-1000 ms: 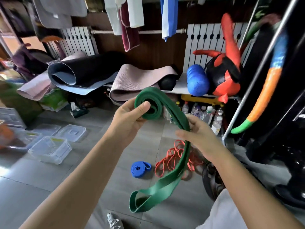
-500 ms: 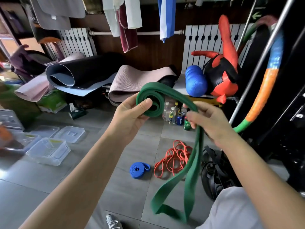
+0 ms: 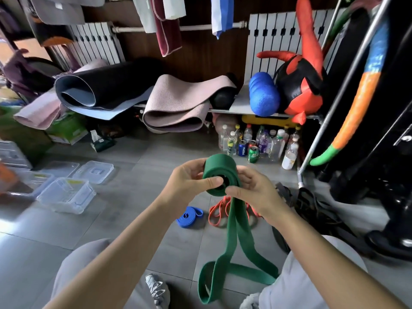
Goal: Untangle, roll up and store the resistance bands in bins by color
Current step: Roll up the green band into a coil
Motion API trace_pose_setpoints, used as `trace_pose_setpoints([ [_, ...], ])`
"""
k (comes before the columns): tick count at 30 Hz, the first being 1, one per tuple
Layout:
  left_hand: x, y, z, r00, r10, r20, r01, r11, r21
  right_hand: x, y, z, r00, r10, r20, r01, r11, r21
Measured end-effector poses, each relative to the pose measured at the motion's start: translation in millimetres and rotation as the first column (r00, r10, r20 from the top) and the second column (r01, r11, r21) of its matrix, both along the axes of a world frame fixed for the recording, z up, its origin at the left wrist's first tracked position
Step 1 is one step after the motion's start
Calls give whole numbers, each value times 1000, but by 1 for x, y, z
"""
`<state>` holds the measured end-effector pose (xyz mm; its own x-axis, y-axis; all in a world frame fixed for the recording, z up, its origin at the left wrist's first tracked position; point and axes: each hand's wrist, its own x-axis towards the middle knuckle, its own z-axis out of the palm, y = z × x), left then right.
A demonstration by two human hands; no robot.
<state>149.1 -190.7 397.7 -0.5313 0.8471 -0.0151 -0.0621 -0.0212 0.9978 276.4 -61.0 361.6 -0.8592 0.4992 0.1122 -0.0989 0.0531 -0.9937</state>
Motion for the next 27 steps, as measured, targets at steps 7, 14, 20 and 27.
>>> trace_pose_setpoints([
  [7,-5,-3,3,950,-207,-232,135,947,-291,9,-5,-14,997,70,30,-68,997,-42],
  [14,-5,-6,15,815,-349,-463,168,907,-387,16,-8,-10,989,140,45,-140,990,0],
  [20,2,-17,3,944,-172,-283,134,980,-147,32,-5,-13,988,130,80,-136,987,80],
  [27,18,-13,-14,958,-125,259,91,986,139,29,-17,-23,991,61,-116,-83,978,-193],
])
